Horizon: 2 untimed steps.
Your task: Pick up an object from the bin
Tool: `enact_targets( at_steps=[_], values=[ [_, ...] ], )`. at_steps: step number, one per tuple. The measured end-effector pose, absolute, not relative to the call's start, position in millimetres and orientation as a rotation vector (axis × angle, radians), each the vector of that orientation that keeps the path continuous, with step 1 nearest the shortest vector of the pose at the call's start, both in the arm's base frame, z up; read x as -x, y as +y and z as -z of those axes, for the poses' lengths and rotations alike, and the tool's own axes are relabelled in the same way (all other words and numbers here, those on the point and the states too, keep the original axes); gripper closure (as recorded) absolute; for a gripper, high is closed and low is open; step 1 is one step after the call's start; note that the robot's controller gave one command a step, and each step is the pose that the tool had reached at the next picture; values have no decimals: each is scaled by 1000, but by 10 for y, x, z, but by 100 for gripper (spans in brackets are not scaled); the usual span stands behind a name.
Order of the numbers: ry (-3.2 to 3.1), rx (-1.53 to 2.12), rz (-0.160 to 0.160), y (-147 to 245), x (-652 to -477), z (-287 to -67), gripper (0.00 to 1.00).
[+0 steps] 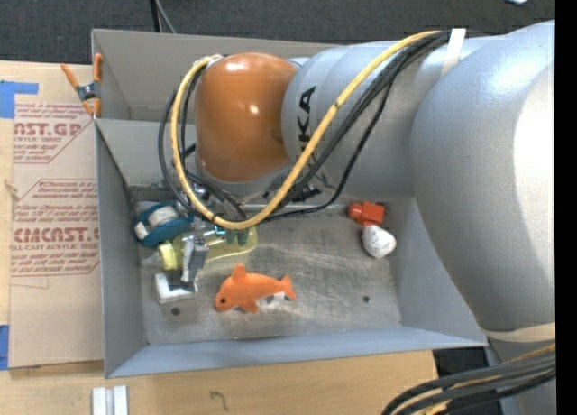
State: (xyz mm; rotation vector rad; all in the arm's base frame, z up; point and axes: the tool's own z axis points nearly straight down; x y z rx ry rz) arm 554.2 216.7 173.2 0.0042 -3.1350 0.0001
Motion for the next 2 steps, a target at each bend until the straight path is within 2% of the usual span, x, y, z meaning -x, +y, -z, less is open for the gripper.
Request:
enact_targets(
  at_steps=[1, 2],
  values=[
    [-3142, -1, 2, 2158, -5562, -1780, 0],
    [-3146, 83, 7, 1793, -5307, -1505, 0]
  ],
)
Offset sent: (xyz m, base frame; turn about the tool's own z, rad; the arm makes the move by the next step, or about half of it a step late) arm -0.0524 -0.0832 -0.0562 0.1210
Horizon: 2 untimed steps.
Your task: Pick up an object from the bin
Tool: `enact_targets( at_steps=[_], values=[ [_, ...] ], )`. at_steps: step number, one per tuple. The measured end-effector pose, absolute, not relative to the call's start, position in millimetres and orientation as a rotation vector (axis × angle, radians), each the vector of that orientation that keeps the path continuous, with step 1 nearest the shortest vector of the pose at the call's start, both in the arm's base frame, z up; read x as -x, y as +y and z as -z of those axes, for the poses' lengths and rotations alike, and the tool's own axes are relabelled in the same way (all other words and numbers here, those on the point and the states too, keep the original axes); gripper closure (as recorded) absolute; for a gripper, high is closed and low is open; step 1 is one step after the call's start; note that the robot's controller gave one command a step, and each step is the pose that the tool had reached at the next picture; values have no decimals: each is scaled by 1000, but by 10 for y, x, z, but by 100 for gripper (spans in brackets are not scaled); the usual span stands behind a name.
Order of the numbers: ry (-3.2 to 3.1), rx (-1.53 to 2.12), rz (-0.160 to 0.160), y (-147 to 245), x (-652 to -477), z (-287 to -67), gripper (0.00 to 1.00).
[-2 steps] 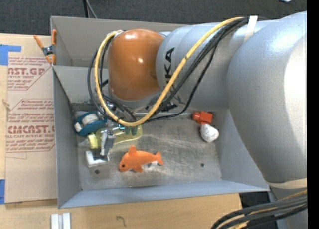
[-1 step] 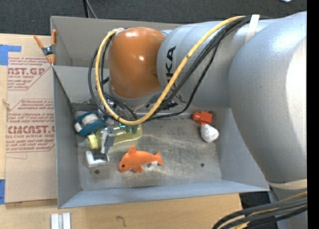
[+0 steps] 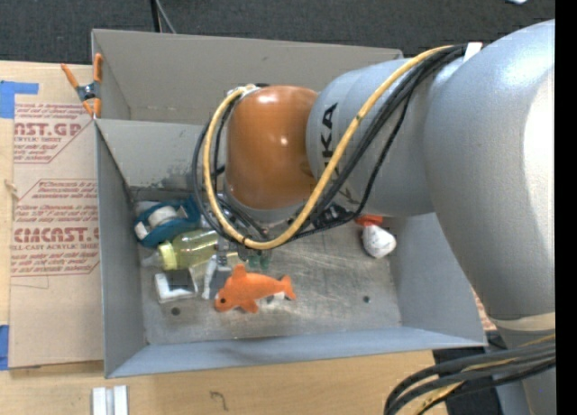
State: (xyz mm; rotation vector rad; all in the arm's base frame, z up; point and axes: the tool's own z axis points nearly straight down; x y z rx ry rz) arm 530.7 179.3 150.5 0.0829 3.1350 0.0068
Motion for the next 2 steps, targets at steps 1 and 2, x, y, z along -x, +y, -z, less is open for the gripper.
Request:
enact_targets(
  at_steps=[1, 2],
  values=[
    [3112, 429, -2, 1727, -5078, -1231, 100],
    [3112, 429, -2, 1725, -5079, -1230, 0]
  ],
)
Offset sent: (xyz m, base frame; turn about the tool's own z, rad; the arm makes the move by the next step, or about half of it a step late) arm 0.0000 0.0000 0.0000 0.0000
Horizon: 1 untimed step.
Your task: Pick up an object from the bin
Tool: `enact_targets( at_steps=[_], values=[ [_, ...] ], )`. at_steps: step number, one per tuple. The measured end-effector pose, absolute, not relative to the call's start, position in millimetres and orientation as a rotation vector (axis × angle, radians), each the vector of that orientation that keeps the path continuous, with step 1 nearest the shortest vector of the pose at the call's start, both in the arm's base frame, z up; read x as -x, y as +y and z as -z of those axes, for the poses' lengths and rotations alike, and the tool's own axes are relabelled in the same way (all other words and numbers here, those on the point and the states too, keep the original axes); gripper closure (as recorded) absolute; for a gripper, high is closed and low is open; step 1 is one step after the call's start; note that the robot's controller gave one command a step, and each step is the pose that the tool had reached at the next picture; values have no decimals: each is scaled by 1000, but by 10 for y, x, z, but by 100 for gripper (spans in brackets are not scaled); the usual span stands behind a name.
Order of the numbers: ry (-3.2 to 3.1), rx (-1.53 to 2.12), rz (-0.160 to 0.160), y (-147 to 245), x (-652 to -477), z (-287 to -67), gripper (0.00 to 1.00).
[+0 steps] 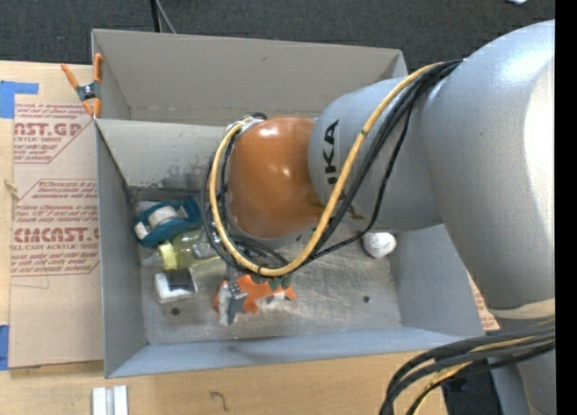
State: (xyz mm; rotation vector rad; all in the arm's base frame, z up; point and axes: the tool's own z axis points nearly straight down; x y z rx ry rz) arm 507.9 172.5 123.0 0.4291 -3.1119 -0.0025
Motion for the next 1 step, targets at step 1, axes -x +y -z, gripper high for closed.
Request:
enact_targets(
  at_steps=[1],
  values=[
    [-3112, -429, 2, 1726, -5078, -1230, 100]
  ],
)
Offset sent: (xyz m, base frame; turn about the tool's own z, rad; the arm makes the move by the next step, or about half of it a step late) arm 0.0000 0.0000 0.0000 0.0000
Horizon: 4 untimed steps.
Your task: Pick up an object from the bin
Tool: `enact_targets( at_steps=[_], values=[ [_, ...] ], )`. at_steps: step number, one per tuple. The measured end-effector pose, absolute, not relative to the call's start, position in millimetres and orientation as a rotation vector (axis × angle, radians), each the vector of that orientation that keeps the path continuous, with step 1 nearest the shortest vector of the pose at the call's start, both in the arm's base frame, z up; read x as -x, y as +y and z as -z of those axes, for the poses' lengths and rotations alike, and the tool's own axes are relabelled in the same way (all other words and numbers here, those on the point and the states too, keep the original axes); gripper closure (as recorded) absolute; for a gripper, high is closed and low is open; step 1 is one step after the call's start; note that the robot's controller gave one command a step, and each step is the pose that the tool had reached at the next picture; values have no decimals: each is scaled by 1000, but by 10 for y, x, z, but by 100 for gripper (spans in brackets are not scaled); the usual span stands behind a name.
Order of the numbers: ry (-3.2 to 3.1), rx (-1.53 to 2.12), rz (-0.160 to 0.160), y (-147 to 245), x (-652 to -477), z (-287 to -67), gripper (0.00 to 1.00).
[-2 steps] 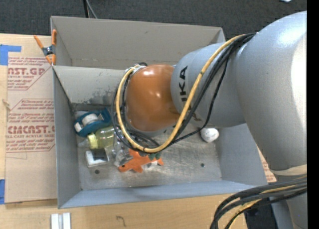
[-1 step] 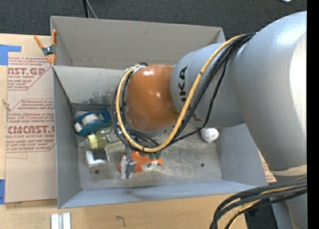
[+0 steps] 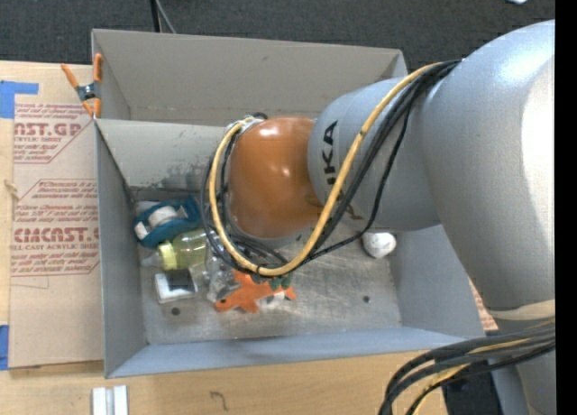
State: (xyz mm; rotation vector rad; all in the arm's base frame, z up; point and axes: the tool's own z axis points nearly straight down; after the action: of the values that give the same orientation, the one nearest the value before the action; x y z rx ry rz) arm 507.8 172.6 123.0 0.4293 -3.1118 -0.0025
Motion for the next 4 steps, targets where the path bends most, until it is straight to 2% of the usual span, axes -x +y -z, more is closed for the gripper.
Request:
enact_targets(
  at_steps=[1, 2, 3, 4],
  values=[
    [-3112, -429, 3, 1726, -5078, -1230, 0],
    [-3112, -430, 2, 1726, -5078, -1229, 100],
    [-3112, -430, 3, 1726, -5078, -1229, 0],
    [-3112, -429, 3, 1727, -5078, -1229, 100]
  ],
)
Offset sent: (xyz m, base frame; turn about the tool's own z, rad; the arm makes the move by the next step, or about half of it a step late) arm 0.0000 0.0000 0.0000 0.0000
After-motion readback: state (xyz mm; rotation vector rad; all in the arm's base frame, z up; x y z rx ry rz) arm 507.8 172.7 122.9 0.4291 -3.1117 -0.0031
